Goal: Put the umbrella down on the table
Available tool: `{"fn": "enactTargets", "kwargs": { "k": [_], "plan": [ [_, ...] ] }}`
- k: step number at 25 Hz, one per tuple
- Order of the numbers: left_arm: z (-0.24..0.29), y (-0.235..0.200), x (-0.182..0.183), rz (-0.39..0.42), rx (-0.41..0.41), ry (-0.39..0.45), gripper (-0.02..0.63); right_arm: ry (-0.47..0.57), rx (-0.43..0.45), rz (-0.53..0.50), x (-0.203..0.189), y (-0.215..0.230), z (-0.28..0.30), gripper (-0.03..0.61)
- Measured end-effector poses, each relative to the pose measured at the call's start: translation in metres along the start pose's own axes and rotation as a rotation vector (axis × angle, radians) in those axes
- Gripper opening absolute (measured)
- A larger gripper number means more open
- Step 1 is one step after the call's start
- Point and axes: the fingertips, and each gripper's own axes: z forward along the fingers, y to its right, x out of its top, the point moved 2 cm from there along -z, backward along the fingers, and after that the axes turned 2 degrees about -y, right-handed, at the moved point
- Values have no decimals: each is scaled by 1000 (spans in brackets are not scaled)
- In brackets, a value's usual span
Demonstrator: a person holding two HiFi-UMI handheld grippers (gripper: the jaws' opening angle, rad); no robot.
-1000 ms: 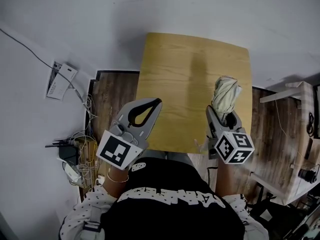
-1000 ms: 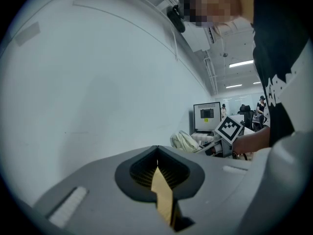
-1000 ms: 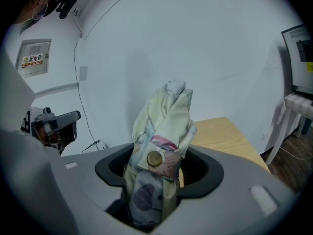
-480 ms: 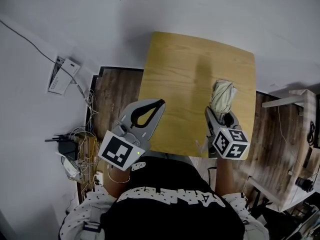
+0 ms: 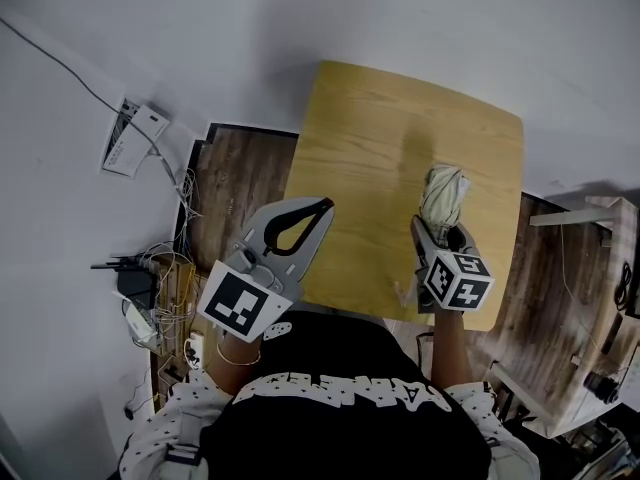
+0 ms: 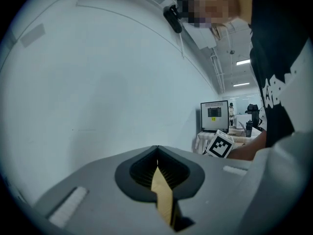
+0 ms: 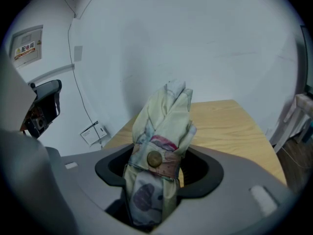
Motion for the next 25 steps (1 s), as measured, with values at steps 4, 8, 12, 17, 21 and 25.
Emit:
{"fn": "enactTargets", "kwargs": {
  "k": [4,8,12,17,21,25],
  "plan": [
    [-5,-10,-2,-18,32,0,2,-30,0,-12,-4,2,11,285],
    [-5,-14,-2,-24,49,-1,2,-59,3,-19,-8,3,21,285],
    [-6,-15,-5,-36,57,-13,2,-86,3,-27,-13,4,32,287],
    [-9,-21,-6,-40,75,-17,2,-119,-12,-38,-18,6,41,287],
    [-12,-27,-10,-43,91,-28,2,-144,-20,-51,-22,6,49,287],
    [-11,-30,-13,-51,91,-34,2,-163,-31,-57,-26,8,56,287]
  ]
}}
